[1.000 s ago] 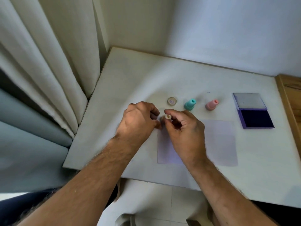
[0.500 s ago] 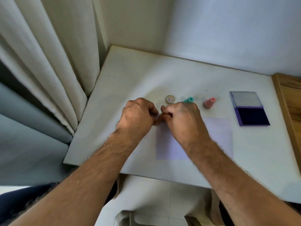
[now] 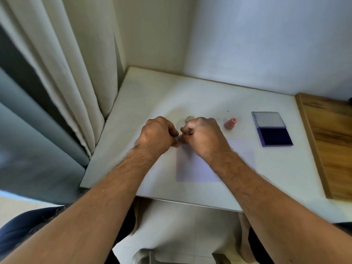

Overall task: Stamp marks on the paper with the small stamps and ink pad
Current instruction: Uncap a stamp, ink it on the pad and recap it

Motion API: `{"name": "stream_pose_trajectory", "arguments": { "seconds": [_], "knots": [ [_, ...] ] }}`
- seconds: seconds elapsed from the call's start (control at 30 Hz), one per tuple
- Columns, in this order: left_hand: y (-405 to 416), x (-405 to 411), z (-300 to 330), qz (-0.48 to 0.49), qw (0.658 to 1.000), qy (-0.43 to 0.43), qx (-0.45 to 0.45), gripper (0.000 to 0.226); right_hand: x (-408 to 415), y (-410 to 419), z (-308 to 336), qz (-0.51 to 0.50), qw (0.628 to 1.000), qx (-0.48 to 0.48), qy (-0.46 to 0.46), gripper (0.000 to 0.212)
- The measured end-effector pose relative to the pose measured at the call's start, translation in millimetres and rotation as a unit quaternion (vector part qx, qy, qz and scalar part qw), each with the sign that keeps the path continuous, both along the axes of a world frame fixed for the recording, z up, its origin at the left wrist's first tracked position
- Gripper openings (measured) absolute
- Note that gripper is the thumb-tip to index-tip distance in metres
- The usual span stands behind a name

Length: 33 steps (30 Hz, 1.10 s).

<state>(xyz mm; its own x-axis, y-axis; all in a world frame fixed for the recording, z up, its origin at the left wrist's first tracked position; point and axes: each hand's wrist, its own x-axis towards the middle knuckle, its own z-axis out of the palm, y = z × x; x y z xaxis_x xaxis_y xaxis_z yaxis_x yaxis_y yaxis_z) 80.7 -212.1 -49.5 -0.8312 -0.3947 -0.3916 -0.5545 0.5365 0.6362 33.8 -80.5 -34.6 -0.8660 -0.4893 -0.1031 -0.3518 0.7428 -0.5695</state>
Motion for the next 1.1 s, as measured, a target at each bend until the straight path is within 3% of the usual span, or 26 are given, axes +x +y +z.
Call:
{"name": "stream_pose_trajectory", "arguments": {
  "seconds": [0.1, 0.23, 0.43, 0.7, 0.97, 1.1],
  "knots": [
    [2.0, 1.2, 1.1, -0.020, 1.000, 0.004, -0.020, 0.028, 12.4, 16.5, -0.8, -0.113, 0.986, -0.117, -0.043, 0.020],
    [5.2, 4.5, 1.8, -0.035, 0.999, 0.014, -0.037, 0.028, 22.0, 41.4, 4.7, -0.272, 0.918, -0.265, -0.113, 0.022],
    [3.4, -0.7, 13.7, 0.005, 0.999, 0.034, -0.040, 0.023, 24.4, 70.3, 22.1, -0.350, 0.822, -0.398, -0.210, 0.014],
    [6.4, -19.6, 26.3, 0.053, 0.992, 0.103, -0.049, 0.013, 18.0, 97.6, 30.4, -0.329, 0.818, -0.411, -0.232, 0.022],
    [30.6, -48.3, 7.0, -0.033, 0.983, 0.091, -0.153, 0.041, 2.7, 100.2, 19.0, -0.291, 0.808, -0.430, -0.279, 0.021],
    [36.6, -62.4, -0.5, -0.074, 0.976, 0.078, -0.188, 0.041, -0.5, 100.3, 16.0, -0.294, 0.792, -0.443, -0.299, 0.019]
  ]
}}
